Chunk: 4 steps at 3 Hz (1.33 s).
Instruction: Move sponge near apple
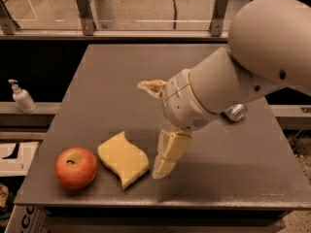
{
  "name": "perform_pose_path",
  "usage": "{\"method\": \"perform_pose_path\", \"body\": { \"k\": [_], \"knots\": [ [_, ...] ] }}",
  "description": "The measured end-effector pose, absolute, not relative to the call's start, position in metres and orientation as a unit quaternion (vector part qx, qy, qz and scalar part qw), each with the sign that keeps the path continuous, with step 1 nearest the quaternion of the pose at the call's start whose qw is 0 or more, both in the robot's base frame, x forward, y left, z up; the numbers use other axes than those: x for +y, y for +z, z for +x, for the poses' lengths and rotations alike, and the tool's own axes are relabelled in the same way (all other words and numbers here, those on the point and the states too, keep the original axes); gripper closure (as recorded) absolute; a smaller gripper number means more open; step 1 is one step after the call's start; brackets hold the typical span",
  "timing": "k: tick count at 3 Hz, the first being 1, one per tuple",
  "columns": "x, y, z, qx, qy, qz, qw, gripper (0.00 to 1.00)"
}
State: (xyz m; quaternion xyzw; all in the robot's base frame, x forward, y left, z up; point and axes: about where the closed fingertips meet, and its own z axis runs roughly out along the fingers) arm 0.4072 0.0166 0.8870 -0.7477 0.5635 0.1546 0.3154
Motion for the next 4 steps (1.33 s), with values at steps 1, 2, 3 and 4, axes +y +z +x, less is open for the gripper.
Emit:
{"method": "perform_pose_path", "body": {
  "k": [1, 2, 3, 4],
  "knots": [
    [-0.004, 0.904, 0.409, 0.567, 0.164, -0.731, 0.342, 0.0],
    [-0.03, 0.916, 0.414, 0.574, 0.166, -0.714, 0.365, 0.0],
    [-0.055, 0.925, 0.419, 0.581, 0.163, -0.699, 0.384, 0.0],
    [-0.082, 0.927, 0.428, 0.588, 0.175, -0.678, 0.405, 0.0]
  ]
}}
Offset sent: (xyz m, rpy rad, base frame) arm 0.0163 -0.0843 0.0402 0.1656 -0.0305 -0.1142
